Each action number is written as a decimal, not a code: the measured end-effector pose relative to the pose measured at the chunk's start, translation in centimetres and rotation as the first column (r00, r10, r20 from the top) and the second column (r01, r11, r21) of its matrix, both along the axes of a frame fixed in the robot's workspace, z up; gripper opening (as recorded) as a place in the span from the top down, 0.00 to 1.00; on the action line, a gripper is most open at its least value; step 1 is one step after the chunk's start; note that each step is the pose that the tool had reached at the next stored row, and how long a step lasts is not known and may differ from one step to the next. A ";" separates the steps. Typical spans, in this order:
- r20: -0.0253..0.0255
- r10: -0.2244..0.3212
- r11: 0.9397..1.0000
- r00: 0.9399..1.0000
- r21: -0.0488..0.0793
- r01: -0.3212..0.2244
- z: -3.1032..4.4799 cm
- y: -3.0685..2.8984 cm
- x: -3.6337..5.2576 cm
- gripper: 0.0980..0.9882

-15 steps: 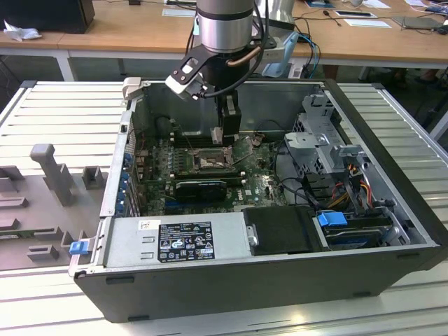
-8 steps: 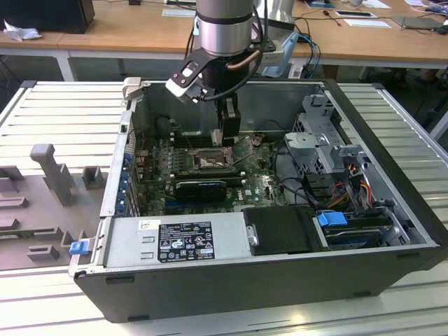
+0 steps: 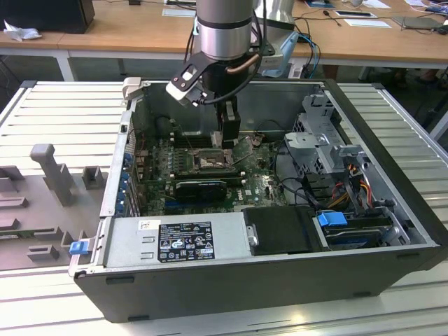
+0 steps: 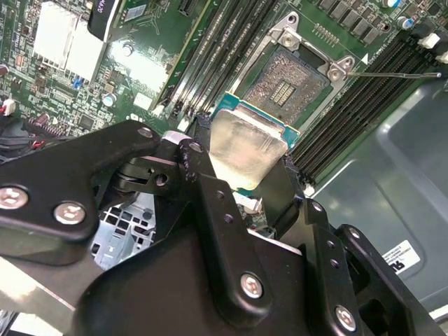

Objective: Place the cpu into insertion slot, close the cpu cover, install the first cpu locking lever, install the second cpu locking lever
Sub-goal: 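Place the cpu into insertion slot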

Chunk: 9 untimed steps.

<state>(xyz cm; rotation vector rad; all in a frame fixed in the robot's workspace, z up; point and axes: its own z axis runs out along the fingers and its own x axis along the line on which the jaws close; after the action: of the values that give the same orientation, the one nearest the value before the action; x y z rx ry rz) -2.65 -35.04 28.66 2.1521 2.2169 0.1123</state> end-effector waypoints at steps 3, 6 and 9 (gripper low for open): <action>0.000 0.000 1.000 1.000 0.000 0.000 -0.14 0.00 0.00 0.52; 0.000 0.000 1.000 1.000 0.000 0.000 -0.28 0.00 0.00 0.52; 0.000 0.000 1.000 1.000 0.000 0.000 -0.39 0.00 0.00 0.52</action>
<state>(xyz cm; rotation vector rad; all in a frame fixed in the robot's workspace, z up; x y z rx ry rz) -2.65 -35.04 28.26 2.1522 2.2168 0.1122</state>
